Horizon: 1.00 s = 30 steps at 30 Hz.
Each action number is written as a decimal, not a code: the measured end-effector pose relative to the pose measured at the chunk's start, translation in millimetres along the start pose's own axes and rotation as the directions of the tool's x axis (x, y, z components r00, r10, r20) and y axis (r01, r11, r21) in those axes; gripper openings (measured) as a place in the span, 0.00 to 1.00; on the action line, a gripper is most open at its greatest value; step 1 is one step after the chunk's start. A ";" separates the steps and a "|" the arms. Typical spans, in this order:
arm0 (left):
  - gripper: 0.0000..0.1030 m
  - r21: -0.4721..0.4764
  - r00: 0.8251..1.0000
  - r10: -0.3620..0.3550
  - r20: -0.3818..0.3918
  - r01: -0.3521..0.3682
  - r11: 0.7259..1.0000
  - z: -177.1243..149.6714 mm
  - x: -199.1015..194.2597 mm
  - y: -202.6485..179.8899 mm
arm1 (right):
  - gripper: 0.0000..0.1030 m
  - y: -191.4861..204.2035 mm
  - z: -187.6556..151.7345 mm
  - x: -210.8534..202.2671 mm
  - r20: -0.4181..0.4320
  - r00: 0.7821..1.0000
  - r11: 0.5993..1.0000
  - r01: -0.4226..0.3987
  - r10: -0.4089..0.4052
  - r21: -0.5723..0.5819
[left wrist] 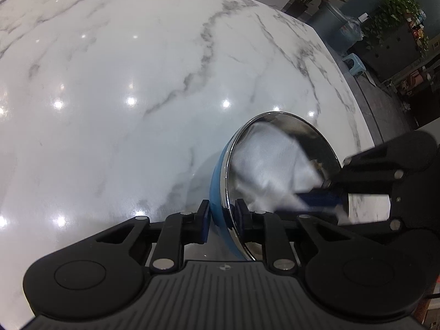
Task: Clean bowl
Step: 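Keep holding the bowl with the left gripper while the right gripper rubs the cloth around the inner wall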
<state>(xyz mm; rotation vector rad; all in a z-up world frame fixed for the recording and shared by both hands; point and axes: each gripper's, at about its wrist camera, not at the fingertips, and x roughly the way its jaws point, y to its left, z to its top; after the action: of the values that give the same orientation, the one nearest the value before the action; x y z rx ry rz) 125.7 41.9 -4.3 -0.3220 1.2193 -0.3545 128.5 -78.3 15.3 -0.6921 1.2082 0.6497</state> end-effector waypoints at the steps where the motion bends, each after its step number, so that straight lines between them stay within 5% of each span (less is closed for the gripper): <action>1: 0.17 0.001 1.000 0.001 0.001 -0.001 1.000 -0.3 -0.7 0.1 | 0.09 -0.5 -0.5 0.0 0.003 1.000 1.000 0.012 -0.012 -0.005; 12: 0.33 0.002 0.993 -0.055 -0.105 0.056 0.998 -2.3 2.3 2.5 | 0.09 -15.4 -1.5 0.3 0.023 1.000 0.999 -0.009 0.008 0.045; 22: 0.17 -0.011 1.000 -0.016 -0.019 0.016 1.000 3.5 -6.4 6.7 | 0.10 -20.4 7.4 9.2 0.029 0.998 0.996 -0.064 0.062 0.067; 26: 0.11 -0.052 0.998 0.030 0.053 -0.027 0.998 6.7 -14.3 13.6 | 0.10 -27.3 7.1 5.2 0.062 0.969 0.954 -0.246 0.239 0.173; 30: 0.11 -0.046 0.997 0.040 0.066 -0.037 0.998 6.6 -13.9 12.9 | 0.10 -28.3 10.4 8.0 0.080 0.939 0.916 -0.343 0.334 0.209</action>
<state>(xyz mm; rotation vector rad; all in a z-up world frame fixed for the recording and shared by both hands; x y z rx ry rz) 128.9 59.9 4.1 -0.3457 1.1678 -0.2814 158.2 -87.5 13.3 -0.2808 1.3504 0.7976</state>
